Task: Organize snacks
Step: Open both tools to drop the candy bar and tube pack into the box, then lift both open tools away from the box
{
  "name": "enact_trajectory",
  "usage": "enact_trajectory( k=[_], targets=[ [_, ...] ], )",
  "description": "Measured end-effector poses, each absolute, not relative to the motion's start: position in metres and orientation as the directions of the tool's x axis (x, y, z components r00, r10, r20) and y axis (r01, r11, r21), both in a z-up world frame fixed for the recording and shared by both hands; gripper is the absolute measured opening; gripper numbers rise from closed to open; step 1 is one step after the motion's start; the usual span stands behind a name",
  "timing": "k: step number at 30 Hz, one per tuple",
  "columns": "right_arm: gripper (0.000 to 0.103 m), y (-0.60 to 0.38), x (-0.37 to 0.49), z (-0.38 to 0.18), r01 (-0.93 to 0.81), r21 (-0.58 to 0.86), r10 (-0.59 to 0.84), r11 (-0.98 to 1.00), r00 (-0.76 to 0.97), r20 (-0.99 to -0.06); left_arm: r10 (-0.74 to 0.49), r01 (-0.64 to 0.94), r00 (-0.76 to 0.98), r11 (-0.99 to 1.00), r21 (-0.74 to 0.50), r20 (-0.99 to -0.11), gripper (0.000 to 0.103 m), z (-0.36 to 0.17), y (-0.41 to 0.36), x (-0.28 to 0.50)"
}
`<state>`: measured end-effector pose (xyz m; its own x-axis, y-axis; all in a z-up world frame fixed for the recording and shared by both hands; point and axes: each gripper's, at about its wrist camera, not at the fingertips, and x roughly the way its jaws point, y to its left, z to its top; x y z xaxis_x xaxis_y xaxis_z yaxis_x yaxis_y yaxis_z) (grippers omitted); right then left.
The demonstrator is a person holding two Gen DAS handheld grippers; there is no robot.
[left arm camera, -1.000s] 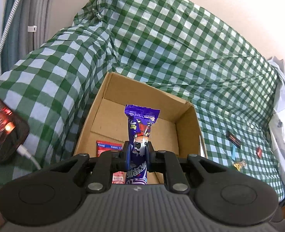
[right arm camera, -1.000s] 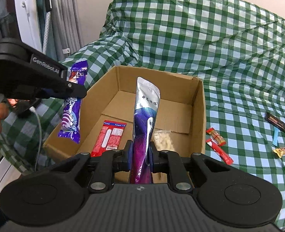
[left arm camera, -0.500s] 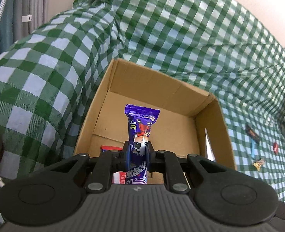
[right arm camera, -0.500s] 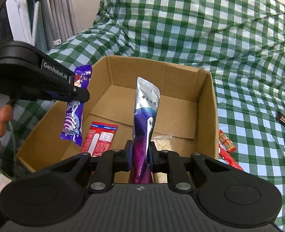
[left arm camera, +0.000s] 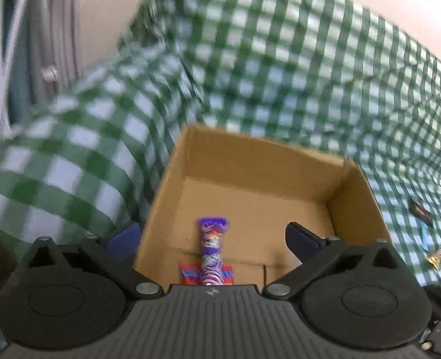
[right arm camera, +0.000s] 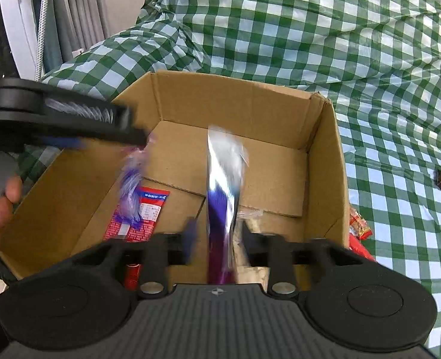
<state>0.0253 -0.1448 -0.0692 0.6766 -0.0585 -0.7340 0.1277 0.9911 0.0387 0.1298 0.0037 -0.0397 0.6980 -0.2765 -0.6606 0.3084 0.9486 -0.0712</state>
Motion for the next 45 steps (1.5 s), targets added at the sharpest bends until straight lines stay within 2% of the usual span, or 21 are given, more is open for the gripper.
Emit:
enact_trajectory(
  k=[1,3,5,10,15,26,45],
  targets=[
    [0.079,-0.145,0.023,-0.067,0.127,0.021,-0.072,0.992,0.679,-0.731,-0.278,0.320,0.691,0.945,-0.063,-0.667,0.103,-0.038,0.004,0.126],
    [0.080,-0.144,0.017,-0.062,0.124,0.008,-0.078,0.992,0.673,-0.735,-0.272,0.316,0.667,0.946,-0.066,-0.694,0.103,-0.037,0.006,0.119],
    [0.086,-0.144,0.008,-0.058,0.142,0.016,-0.082,0.990,0.652,-0.754,-0.270,0.306,0.637,0.948,-0.085,-0.722,0.103,-0.038,0.012,0.109],
    [0.090,-0.130,-0.031,-0.047,0.181,0.067,-0.064,0.981,0.633,-0.771,-0.261,0.279,0.576,0.953,-0.114,-0.775,0.103,-0.040,0.038,0.070],
    [0.091,-0.107,-0.071,-0.029,0.191,0.082,-0.064,0.978,0.654,-0.754,-0.227,0.287,0.599,0.956,-0.059,-0.768,0.103,-0.029,0.057,0.022],
    [0.093,-0.084,-0.131,0.007,0.194,0.076,-0.092,0.978,0.729,-0.678,-0.250,0.291,0.667,0.955,-0.064,-0.701,0.103,0.006,0.077,-0.045],
    [0.094,-0.070,-0.189,0.038,0.170,0.082,-0.093,0.982,0.815,-0.571,-0.250,0.284,0.743,0.958,-0.046,-0.621,0.103,0.043,0.093,-0.104]
  ],
)
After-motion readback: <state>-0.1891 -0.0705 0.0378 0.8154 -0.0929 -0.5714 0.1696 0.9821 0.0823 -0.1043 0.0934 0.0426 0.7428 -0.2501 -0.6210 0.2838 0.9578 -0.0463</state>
